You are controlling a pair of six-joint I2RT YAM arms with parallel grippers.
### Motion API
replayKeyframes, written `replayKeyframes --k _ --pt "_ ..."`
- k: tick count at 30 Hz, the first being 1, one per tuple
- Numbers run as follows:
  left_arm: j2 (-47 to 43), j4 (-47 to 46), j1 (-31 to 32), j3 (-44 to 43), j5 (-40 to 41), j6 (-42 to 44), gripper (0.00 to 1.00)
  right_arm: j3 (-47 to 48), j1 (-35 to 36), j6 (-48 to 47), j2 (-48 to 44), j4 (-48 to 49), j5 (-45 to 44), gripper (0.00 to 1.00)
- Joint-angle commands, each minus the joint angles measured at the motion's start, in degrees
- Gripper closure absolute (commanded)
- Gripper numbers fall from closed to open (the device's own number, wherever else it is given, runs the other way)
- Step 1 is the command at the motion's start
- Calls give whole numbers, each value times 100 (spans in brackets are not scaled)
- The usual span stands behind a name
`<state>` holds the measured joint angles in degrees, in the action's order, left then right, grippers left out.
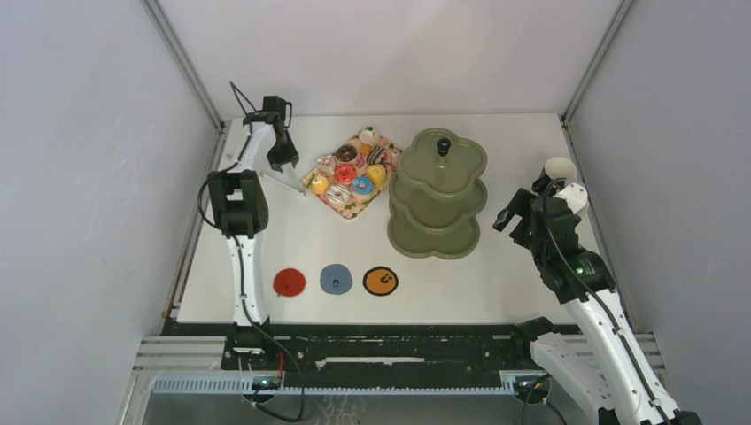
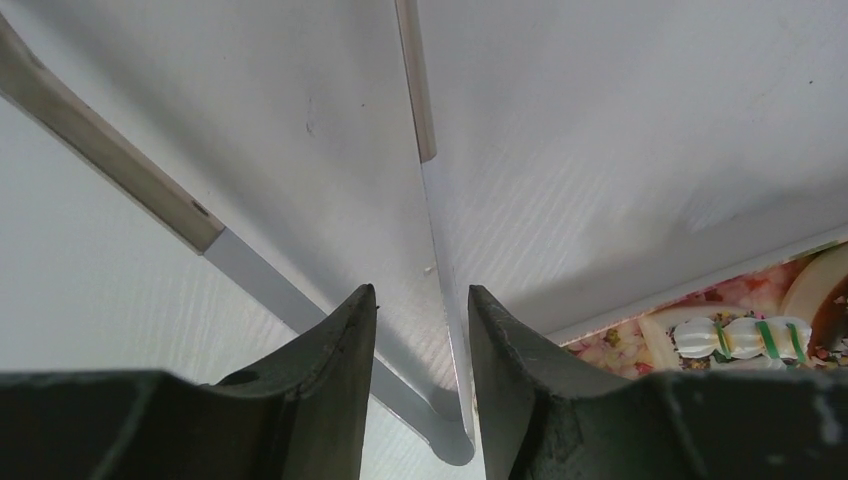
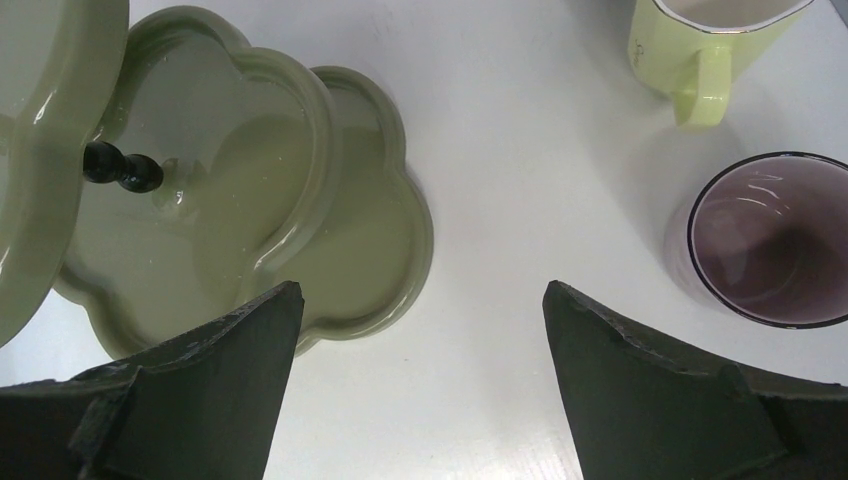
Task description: Serve the afternoon tea
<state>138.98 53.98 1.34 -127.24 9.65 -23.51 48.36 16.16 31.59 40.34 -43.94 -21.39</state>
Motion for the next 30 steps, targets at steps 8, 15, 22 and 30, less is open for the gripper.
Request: replayKeyframes --k 8,15,22,30 --pt "143 21 -53 83 -206 106 60 -101 27 -37 -8 299 104 3" --pt "319 230 -142 -103 -398 12 58 -112 27 -59 63 338 116 3" --pt "122 144 -148 70 -377 72 86 -143 27 -68 88 384 133 3" --pt "-1077 -95 -152 1205 -173 561 100 -166 27 -121 208 560 214 2"
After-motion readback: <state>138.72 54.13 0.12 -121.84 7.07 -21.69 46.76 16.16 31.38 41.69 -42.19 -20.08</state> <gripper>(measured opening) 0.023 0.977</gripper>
